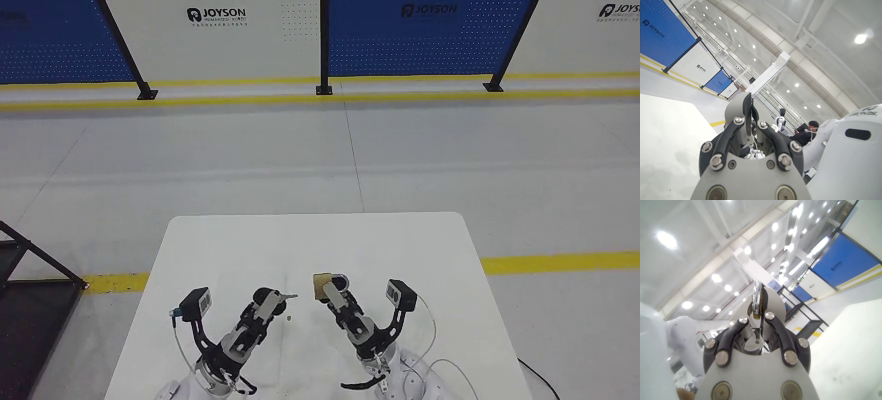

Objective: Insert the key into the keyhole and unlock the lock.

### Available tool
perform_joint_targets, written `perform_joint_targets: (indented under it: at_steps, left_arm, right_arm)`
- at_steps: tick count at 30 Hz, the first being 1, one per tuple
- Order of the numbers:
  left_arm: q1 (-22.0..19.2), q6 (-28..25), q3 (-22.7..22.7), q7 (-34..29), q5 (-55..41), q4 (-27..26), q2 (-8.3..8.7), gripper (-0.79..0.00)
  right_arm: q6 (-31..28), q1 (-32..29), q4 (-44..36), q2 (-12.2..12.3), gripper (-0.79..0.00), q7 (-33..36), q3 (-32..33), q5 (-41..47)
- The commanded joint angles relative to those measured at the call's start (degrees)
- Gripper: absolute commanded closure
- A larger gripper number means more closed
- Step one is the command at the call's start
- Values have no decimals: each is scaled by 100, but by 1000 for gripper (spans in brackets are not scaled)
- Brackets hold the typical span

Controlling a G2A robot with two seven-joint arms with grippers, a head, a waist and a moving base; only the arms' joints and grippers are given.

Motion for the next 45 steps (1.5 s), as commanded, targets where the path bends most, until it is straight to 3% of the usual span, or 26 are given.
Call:
perform_joint_targets:
  at_steps: [1,18,45]
  left_arm:
    - [-49,51,43,71,105,44,-15,0]
    - [-358,396,415,638,758,296,-137,0]
    - [-538,417,578,637,784,395,-181,0]
  right_arm:
    - [2,3,6,-1,0,-2,5,-16]
    - [2,3,6,-1,0,-2,5,-16]
    - [2,3,6,-1,0,-2,5,-16]
